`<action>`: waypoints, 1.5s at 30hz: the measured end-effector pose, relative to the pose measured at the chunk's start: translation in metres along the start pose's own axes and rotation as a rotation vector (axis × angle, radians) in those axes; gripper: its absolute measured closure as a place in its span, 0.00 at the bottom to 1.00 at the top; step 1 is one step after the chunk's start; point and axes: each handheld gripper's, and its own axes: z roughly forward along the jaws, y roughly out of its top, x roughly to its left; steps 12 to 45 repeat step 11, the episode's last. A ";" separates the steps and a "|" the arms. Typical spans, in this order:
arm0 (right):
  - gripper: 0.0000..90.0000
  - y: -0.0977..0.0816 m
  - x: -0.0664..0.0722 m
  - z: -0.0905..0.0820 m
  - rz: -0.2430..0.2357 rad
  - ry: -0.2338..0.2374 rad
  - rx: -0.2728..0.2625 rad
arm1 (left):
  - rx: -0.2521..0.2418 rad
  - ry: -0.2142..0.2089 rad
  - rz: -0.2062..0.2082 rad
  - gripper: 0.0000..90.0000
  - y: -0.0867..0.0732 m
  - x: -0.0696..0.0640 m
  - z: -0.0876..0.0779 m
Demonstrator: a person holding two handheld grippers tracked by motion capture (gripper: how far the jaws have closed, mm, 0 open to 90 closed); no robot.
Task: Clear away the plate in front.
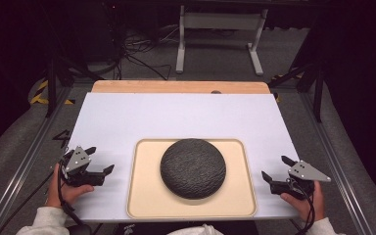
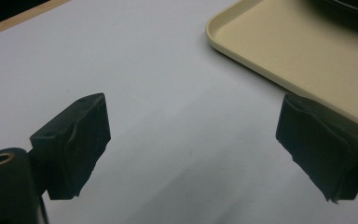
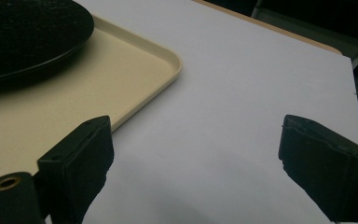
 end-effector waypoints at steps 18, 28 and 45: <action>0.12 0.000 -0.001 -0.001 0.001 -0.001 -0.007 | 0.019 -0.005 0.006 0.12 0.001 -0.002 0.004; 0.12 0.000 -0.001 -0.001 0.001 -0.001 -0.007 | 0.019 -0.005 0.006 0.12 0.001 -0.002 0.004; 0.12 0.000 -0.001 -0.001 0.001 -0.001 -0.007 | 0.019 -0.005 0.006 0.12 0.001 -0.002 0.004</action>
